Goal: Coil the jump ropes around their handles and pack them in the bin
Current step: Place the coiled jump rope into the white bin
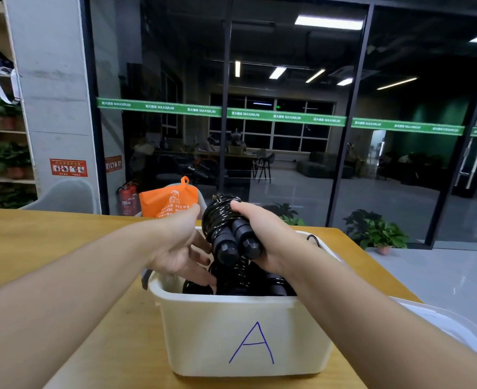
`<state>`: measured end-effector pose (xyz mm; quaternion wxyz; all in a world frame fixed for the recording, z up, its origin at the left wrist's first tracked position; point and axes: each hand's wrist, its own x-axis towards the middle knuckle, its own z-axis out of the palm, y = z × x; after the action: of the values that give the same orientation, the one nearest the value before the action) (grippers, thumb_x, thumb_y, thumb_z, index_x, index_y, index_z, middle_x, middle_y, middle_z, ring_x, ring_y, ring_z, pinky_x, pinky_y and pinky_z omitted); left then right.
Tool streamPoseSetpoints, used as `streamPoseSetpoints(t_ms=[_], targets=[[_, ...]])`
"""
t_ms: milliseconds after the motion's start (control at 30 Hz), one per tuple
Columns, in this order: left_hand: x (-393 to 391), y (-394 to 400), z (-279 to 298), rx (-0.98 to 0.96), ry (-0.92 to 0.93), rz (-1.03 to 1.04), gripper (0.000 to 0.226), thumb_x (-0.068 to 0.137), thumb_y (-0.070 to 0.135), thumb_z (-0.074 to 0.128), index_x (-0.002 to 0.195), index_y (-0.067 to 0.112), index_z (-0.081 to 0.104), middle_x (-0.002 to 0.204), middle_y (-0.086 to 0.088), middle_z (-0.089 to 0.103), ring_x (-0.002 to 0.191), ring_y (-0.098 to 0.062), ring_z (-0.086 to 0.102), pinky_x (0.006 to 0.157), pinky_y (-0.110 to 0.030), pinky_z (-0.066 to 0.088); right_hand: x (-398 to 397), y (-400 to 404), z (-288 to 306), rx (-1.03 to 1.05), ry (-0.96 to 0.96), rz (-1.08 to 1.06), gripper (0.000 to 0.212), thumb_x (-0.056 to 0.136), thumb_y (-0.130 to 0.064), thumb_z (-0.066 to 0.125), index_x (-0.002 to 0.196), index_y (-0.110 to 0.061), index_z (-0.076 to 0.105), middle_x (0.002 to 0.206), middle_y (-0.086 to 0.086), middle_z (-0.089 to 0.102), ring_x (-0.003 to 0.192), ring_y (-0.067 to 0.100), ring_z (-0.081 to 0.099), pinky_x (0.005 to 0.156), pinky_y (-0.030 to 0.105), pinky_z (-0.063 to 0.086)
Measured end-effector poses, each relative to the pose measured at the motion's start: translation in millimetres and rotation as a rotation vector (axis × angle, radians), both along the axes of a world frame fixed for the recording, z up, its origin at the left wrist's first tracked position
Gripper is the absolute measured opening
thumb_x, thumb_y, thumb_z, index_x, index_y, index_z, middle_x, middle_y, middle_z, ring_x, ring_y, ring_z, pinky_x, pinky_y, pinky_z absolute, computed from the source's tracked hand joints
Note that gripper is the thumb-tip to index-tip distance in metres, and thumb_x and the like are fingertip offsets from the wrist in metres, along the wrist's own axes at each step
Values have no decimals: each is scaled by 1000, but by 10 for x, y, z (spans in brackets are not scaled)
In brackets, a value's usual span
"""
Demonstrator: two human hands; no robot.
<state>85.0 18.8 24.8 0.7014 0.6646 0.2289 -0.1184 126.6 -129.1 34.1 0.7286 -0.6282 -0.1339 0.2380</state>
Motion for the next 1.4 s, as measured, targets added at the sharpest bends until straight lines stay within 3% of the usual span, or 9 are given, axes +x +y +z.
streamPoseSetpoints(t_ms=[133,300,533,733,867,1000,1100,1200,1400], targets=[[-20,40,15,-2,11,-25,94,87,75,10,126,2,54,134,-27,49,101,-54,58,72,-51,47,-78,70,-35,-2,7,41,30,94,-35,58,99,-6,63,87,14,62,83,29,60,98,49,48],[-57,13,42,15,0,-83,110,77,84,1,122,1,57,121,-29,59,103,-49,59,78,-52,46,-70,101,-2,-117,-64,40,33,92,-40,58,101,-8,57,55,1,63,53,17,61,61,30,51],[-99,25,192,440,-119,16,79,87,72,33,140,15,42,136,-17,45,95,-43,65,79,-46,56,-164,127,4,-470,-317,4,74,83,-44,66,135,-5,32,99,13,62,87,27,64,67,36,56],[-27,-88,151,587,-148,67,70,80,71,51,124,16,56,123,-8,60,113,-26,57,83,-33,49,-218,171,-56,-550,-547,-24,55,92,-37,58,131,-6,35,114,9,57,85,17,49,72,27,42],[-7,-138,71,451,-147,63,46,83,52,65,110,15,64,107,-9,69,102,-24,65,97,-40,50,-292,43,-5,-632,-594,139,29,91,-36,59,104,-14,45,79,-9,52,66,2,48,48,15,38],[-17,-157,43,580,-177,74,14,92,16,55,99,4,60,88,-17,66,78,-28,66,76,-40,58,-307,-35,52,-739,-659,213,18,93,-32,43,84,-19,53,81,0,55,74,16,52,73,30,44],[-56,-233,70,880,-130,3,22,91,29,57,81,9,55,70,-7,59,59,-18,55,50,-24,46,-287,-55,4,-890,-786,212,8,91,-17,45,90,-14,53,85,3,54,76,19,50,67,30,40],[-35,-261,49,1114,-84,-119,35,89,43,54,94,9,60,79,-8,59,71,-23,58,51,-25,42,-281,-69,-75,-926,-867,175,10,85,-10,54,92,-16,52,80,1,55,70,18,52,55,28,40],[8,-280,36,1322,5,-177,52,88,45,54,117,2,55,89,-9,60,75,-21,54,56,-25,39,-254,-77,-119,-936,-917,179,58,86,-12,62,140,-16,42,128,4,59,111,23,58,93,36,50]])
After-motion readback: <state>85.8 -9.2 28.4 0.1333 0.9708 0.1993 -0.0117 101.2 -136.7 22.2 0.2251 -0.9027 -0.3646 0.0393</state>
